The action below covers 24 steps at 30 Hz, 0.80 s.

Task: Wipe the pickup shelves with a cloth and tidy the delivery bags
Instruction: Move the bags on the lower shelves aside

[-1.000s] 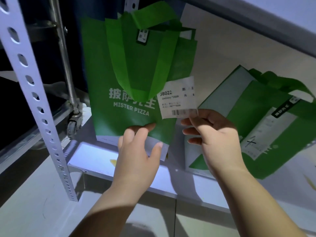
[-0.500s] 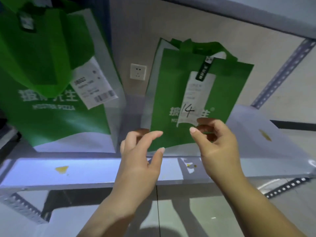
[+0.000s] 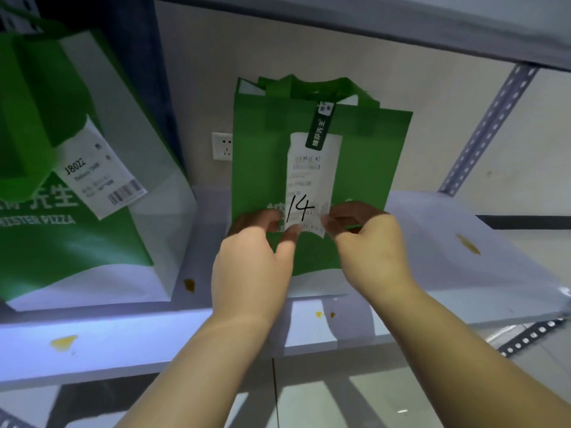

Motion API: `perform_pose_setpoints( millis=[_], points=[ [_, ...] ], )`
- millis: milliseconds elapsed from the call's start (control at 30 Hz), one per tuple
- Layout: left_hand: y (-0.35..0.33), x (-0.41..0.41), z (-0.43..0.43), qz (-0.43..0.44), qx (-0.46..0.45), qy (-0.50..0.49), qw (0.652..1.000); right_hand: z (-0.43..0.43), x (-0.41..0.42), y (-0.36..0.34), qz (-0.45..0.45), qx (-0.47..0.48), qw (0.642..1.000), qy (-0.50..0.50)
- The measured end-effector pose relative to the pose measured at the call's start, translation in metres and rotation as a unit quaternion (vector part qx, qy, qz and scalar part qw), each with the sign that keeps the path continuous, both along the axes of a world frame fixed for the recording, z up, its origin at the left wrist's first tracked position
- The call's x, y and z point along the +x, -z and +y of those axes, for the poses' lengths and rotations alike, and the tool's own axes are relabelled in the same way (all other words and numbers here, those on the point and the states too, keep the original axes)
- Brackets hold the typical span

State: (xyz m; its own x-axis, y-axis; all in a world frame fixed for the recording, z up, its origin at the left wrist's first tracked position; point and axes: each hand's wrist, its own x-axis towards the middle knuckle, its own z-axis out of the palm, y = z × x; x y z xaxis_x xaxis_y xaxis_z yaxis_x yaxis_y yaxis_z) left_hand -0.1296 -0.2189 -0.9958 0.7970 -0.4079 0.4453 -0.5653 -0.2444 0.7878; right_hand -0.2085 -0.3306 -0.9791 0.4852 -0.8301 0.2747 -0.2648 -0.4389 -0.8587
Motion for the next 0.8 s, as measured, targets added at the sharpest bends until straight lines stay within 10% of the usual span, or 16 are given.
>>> perform_pose_setpoints(
  millis=[800],
  points=[
    [0.031,-0.009,0.05,0.195,0.028,0.087,0.977,0.015,-0.062,0.013,-0.034,0.086,0.993,-0.07]
  ],
)
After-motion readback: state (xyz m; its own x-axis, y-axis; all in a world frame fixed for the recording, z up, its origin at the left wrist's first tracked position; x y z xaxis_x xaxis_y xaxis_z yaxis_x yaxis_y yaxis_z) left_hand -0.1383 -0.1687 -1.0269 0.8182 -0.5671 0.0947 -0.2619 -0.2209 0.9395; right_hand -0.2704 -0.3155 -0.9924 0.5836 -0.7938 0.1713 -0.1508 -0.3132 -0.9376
